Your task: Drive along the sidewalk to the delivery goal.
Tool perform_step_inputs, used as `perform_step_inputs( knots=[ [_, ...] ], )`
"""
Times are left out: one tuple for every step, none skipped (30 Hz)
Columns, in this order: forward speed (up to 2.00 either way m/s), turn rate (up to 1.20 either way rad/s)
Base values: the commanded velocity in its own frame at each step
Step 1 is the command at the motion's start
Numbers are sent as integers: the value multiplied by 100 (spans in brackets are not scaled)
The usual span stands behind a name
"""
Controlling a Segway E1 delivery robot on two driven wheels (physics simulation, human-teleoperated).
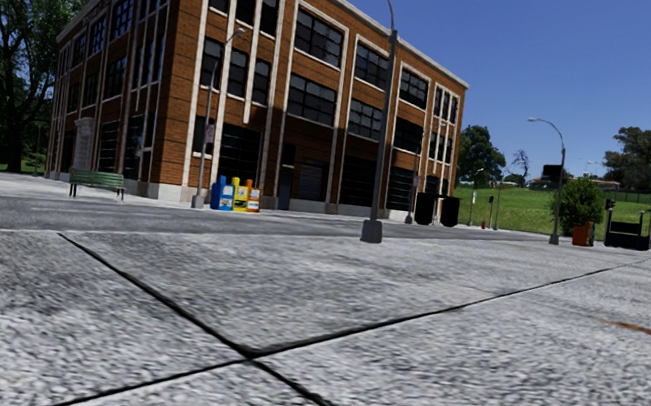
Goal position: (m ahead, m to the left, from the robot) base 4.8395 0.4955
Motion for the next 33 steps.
perform_step_inputs(
  knots=[
    [200, 0],
    [200, 0],
    [200, 0],
    [200, 0],
    [200, 0],
    [200, 0],
    [200, 0],
    [200, 0],
    [200, 0],
    [200, 0],
    [200, 0],
    [200, 0],
    [200, 0],
    [200, 0],
    [200, 0],
    [200, 1],
    [200, 3],
    [200, 4],
    [200, 4],
    [200, 8],
    [200, 17],
    [200, 28],
    [200, 33],
    [200, 33],
    [200, 35],
    [200, 35],
    [200, 35],
    [200, 36],
    [200, 36],
    [200, 37],
    [200, 39],
    [200, 44],
    [200, 45]
  ],
)
